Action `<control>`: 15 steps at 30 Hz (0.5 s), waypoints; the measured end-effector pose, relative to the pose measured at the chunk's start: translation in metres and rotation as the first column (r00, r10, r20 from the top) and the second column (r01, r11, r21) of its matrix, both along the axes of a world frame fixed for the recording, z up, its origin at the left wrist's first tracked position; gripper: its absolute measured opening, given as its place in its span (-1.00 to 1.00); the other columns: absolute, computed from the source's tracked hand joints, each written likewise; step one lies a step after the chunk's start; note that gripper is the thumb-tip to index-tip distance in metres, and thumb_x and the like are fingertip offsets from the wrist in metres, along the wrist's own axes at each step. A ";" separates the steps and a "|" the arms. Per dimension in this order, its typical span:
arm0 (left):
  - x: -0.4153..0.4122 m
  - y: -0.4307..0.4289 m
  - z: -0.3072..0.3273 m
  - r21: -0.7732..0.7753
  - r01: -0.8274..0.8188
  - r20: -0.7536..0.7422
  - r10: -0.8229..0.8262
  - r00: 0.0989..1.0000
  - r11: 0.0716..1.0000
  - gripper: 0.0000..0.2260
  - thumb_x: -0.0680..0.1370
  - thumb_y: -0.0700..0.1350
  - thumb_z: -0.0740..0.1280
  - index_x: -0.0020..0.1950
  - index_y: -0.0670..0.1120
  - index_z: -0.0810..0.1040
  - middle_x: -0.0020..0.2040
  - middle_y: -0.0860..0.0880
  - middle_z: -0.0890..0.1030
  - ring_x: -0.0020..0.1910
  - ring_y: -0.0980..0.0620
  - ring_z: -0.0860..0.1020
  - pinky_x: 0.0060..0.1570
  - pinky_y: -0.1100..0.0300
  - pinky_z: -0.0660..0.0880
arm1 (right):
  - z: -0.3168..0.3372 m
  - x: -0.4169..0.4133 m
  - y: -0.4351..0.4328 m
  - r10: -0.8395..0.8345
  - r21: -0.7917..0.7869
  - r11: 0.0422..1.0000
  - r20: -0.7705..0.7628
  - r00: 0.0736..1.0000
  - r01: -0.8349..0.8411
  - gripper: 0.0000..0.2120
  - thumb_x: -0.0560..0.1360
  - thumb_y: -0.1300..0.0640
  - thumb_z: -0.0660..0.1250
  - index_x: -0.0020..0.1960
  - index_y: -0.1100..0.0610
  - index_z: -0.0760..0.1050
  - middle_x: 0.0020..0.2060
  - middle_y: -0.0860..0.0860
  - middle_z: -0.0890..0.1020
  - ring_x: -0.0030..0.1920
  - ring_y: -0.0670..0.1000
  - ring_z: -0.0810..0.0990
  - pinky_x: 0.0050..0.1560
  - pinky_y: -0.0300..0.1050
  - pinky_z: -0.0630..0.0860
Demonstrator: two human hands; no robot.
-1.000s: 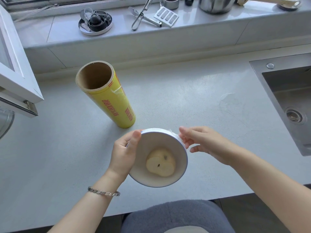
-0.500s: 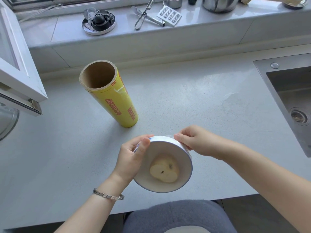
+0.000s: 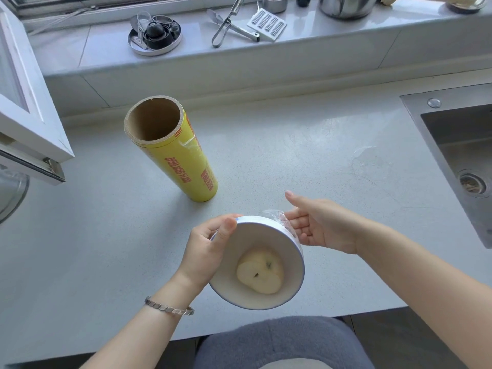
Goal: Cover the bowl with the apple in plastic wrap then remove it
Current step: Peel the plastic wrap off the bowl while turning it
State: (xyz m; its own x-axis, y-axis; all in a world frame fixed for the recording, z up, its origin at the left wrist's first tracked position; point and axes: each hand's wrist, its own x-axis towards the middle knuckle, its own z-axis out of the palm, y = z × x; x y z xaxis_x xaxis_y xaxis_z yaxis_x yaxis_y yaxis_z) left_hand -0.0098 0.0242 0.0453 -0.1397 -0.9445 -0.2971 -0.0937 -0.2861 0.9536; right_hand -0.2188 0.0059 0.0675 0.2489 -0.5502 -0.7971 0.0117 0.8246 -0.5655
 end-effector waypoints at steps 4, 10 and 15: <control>0.000 0.001 0.000 -0.011 0.014 -0.005 -0.014 1.000 1.000 -0.67 0.26 0.25 0.27 -0.21 0.07 0.63 -0.26 0.25 0.68 -0.23 0.34 0.58 -0.21 0.47 0.45 | 0.006 0.004 0.003 0.123 -0.115 0.985 -0.053 0.991 -0.129 -0.75 0.36 -0.06 0.41 -0.39 0.08 0.55 -0.50 -0.06 0.49 -0.46 -0.12 0.41 -0.29 -0.27 0.36; 0.001 0.005 -0.002 -0.027 -0.022 -0.023 0.022 1.000 0.999 -0.46 0.11 0.50 0.33 -0.23 0.10 0.67 -0.19 0.20 0.70 -0.18 0.27 0.61 -0.19 0.41 0.49 | -0.004 0.020 0.005 -0.005 -0.306 0.945 -0.362 0.932 -0.114 -0.70 0.49 0.02 0.30 -0.36 0.14 0.48 -0.46 -0.02 0.48 -0.39 -0.04 0.38 -0.25 -0.19 0.32; 0.001 0.007 0.001 -0.025 -0.020 -0.008 0.020 1.000 1.000 -0.51 0.12 0.51 0.31 -0.24 0.19 0.69 -0.18 0.22 0.69 -0.17 0.25 0.61 -0.17 0.37 0.51 | -0.010 0.026 0.002 0.084 -0.227 0.958 -0.364 0.928 -0.175 -0.70 0.47 0.01 0.33 -0.38 0.13 0.45 -0.48 0.02 0.41 -0.40 0.01 0.34 -0.26 -0.14 0.37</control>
